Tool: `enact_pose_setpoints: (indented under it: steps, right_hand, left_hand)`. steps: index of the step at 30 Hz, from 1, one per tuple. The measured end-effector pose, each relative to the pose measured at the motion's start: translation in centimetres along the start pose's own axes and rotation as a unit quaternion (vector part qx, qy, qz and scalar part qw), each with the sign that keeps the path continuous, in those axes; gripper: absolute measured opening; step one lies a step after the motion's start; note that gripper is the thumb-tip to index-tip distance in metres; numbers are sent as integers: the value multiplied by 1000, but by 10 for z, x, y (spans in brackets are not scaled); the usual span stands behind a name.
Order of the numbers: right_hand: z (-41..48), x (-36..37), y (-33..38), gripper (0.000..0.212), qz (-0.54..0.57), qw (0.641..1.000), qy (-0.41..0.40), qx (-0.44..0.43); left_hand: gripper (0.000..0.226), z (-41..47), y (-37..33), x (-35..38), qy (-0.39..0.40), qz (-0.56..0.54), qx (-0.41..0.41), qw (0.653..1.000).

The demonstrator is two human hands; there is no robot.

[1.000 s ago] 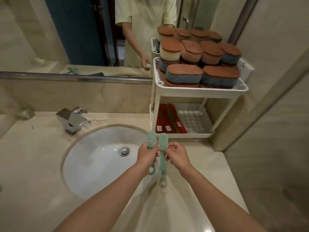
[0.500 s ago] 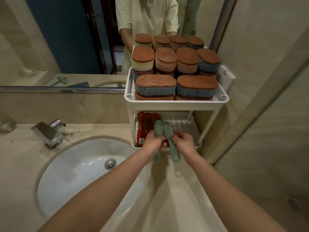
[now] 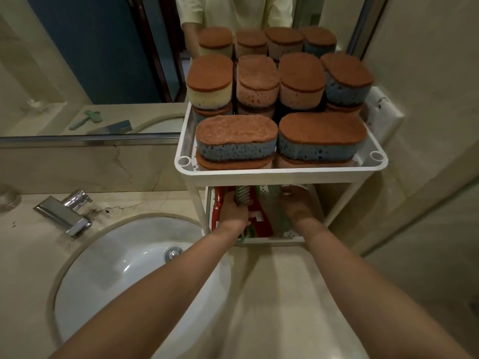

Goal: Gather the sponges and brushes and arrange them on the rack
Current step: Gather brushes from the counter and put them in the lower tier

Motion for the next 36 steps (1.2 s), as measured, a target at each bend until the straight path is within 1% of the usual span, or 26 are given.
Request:
enact_pose_setpoints:
  steps: [3, 7, 11, 12, 15, 17, 19, 20, 22, 23, 26, 29, 32, 36]
  right_hand:
    - [7, 9, -5, 24, -27, 999, 19, 33]
    - [4, 17, -7, 24, -80, 996, 43, 26]
    - [-5, 14, -6, 19, -88, 996, 3, 15]
    - [-7, 15, -4, 20, -89, 996, 4, 6]
    - [-14, 20, 0, 24, -134, 989, 69, -3]
    - [-19, 24, -2, 28, -157, 981, 112, 22]
    - [-22, 27, -6, 29, -176, 974, 138, 36]
    - [-23, 29, -7, 27, -184, 972, 144, 33]
    - [-24, 31, -7, 18, -180, 972, 152, 27]
    - [-24, 31, -7, 16, -168, 973, 157, 30]
    - [-22, 33, -6, 22, -120, 977, 166, 52]
    - [-22, 35, -4, 29, -91, 982, 154, 62]
    - [-24, 33, -5, 31, -106, 982, 146, 59]
    - [-27, 32, -8, 33, -120, 981, 141, 51]
  left_hand:
    - [32, 7, 5, 0, -10, 0, -7, 1000]
    - [29, 10, 10, -1, -4, 8, -14, 1000]
    - [29, 11, 12, -3, -12, 9, -12, 1000]
    - [30, 10, 12, -3, -13, 11, -13, 1000]
    - [31, 8, 14, -4, -14, 21, -14, 1000]
    - [31, 5, 15, -4, -20, 26, -13, 999]
    - [33, 3, 17, -4, -22, 28, -12, 999]
    - [33, 2, 17, -4, -21, 30, -13, 999]
    - [35, 1, 18, -5, -21, 32, -20, 999]
    - [36, 1, 18, -5, -22, 30, -22, 999]
    - [41, -2, 18, -6, -17, 25, -25, 999]
    - [43, -3, 17, -6, -19, 22, -21, 999]
    - [45, -4, 17, -8, -33, 19, -14, 999]
    - [37, -3, 18, -10, -42, 23, -15, 999]
Point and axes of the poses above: each hand's wrist, its own z-axis towards the middle knuckle, its own x-axis out of the palm, y = z × x, the point moved 2 cm from there along z, towards the middle knuckle, and after that the axes turned 5 degrees about z, right-handed, at the moved point
